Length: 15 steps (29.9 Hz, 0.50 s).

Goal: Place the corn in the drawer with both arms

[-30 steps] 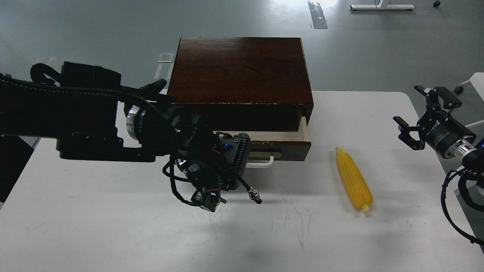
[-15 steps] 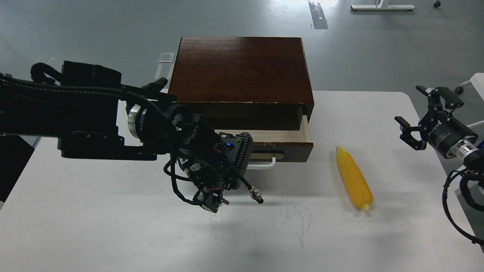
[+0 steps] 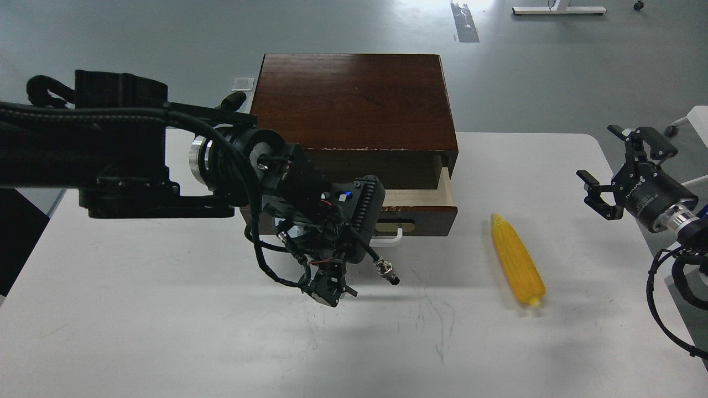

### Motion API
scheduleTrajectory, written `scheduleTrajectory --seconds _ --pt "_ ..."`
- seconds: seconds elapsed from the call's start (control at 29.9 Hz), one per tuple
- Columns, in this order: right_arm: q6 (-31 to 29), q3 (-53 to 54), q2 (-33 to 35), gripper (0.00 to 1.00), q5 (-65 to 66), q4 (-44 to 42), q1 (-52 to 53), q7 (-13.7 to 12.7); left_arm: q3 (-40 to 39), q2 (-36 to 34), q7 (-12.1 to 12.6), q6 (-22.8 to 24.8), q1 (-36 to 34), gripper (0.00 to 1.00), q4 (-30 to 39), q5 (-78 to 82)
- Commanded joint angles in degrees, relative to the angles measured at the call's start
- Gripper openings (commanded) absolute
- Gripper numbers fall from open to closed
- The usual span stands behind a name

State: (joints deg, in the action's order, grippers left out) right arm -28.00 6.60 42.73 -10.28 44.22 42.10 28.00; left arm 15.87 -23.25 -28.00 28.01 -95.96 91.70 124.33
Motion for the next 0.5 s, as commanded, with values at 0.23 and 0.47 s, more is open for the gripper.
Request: scheduleTrajectory --seconds 0.23,0.47 --pt "0.0 0.0 0.6 1.0 0.0 -0.1 -0.3 0.0 -9.3 -13.8 0.0 0.0 1.2 0.99 0.3 -21.1" --pt "0.0 -0.2 0.6 1.0 0.0 0.0 -0.3 0.0 -9.5 -24.3 0.0 0.0 9.0 0.99 -2.2 -50.9"
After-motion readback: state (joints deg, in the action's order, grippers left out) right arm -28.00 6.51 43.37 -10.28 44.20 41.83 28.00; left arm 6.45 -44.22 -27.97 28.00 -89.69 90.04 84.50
